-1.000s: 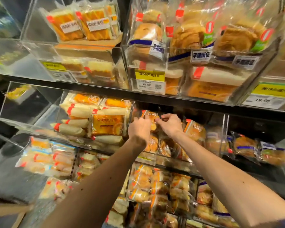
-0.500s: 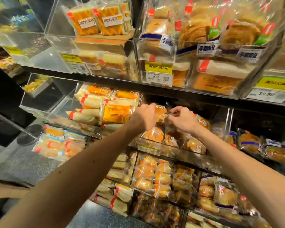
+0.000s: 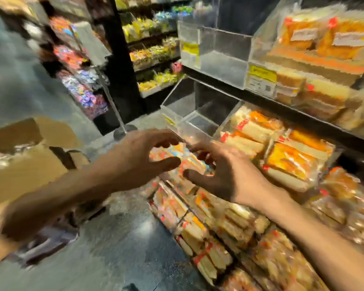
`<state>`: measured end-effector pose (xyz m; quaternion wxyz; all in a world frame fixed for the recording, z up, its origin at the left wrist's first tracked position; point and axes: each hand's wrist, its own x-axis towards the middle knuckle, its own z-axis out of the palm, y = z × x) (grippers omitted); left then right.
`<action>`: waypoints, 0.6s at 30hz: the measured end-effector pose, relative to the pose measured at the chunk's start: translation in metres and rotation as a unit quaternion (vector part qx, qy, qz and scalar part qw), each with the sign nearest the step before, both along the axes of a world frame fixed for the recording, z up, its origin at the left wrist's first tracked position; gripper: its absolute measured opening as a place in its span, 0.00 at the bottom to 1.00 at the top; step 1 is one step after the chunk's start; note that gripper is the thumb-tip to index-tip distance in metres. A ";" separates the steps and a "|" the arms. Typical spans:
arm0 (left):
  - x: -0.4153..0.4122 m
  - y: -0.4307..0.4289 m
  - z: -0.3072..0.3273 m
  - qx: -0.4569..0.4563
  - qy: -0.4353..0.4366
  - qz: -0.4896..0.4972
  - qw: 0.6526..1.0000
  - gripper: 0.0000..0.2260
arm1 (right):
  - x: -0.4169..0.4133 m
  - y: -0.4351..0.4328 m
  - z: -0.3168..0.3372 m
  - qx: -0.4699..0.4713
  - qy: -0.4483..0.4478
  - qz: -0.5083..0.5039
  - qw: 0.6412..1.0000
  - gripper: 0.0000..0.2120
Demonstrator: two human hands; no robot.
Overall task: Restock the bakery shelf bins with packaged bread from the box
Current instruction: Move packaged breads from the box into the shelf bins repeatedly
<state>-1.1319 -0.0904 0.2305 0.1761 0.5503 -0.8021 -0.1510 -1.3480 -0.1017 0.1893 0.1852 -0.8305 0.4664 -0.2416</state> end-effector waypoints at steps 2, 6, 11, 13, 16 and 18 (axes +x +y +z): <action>0.086 0.014 0.005 -0.003 -0.053 0.049 0.997 0.20 | 0.088 -0.018 -0.005 -0.003 0.000 0.061 0.998 0.23; 0.255 0.037 -0.004 -0.010 -0.135 0.167 0.977 0.25 | 0.271 -0.039 -0.022 -0.057 0.015 0.171 0.984 0.25; 0.450 0.054 -0.040 -0.004 -0.246 0.269 0.931 0.28 | 0.459 -0.054 -0.032 -0.073 0.129 0.264 0.953 0.35; 0.510 0.053 -0.054 0.022 -0.250 0.304 0.919 0.27 | 0.516 -0.065 -0.042 -0.072 0.156 0.280 0.945 0.29; 0.571 0.043 -0.073 0.077 -0.256 0.355 0.896 0.25 | 0.589 -0.089 -0.060 -0.051 0.181 0.294 0.937 0.26; 0.604 0.034 -0.089 0.120 -0.253 0.377 0.883 0.24 | 0.630 -0.107 -0.077 -0.026 0.196 0.305 0.932 0.27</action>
